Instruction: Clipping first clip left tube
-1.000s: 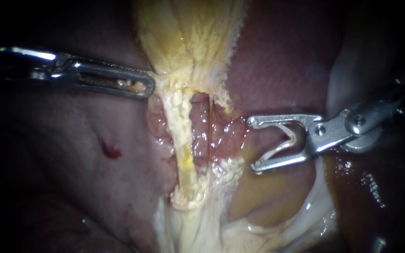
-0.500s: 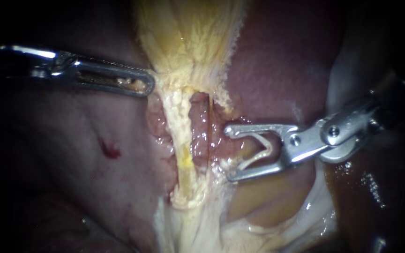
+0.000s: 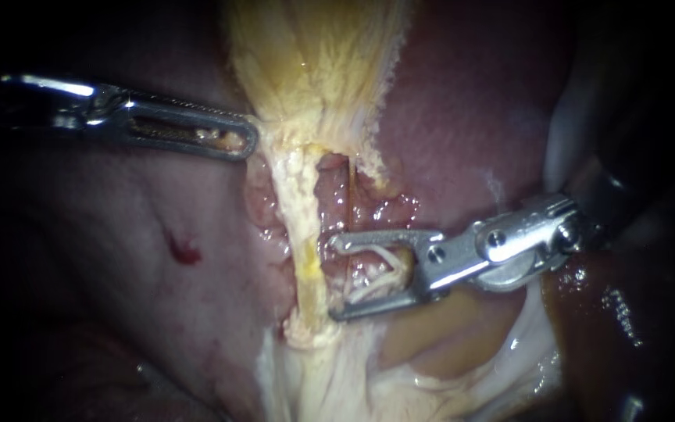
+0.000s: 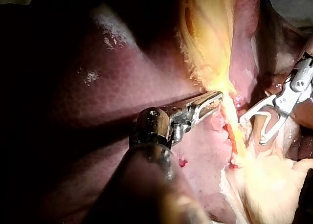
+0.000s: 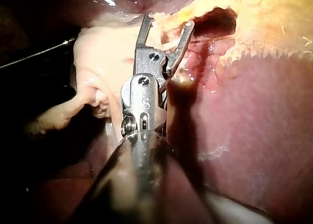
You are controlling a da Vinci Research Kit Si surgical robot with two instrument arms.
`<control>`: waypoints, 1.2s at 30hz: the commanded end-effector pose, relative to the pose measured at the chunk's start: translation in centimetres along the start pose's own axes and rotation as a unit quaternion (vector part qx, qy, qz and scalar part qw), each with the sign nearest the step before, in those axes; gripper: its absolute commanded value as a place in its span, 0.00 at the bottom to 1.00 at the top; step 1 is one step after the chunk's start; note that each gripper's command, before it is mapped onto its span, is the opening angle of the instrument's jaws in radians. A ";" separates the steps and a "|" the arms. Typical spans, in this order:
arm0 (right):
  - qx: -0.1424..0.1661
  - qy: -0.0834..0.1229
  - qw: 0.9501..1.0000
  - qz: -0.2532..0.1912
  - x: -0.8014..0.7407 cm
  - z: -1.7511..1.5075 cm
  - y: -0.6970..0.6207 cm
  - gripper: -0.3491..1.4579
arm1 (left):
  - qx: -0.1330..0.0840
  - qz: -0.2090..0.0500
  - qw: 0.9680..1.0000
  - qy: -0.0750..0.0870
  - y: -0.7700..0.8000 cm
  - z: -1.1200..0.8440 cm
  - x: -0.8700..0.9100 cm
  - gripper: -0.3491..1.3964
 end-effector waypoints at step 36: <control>0.050 0.028 0.997 0.051 -0.22 0.41 0.24 0.47 | 0.000 0.000 1.000 0.000 -0.01 0.00 0.00 0.00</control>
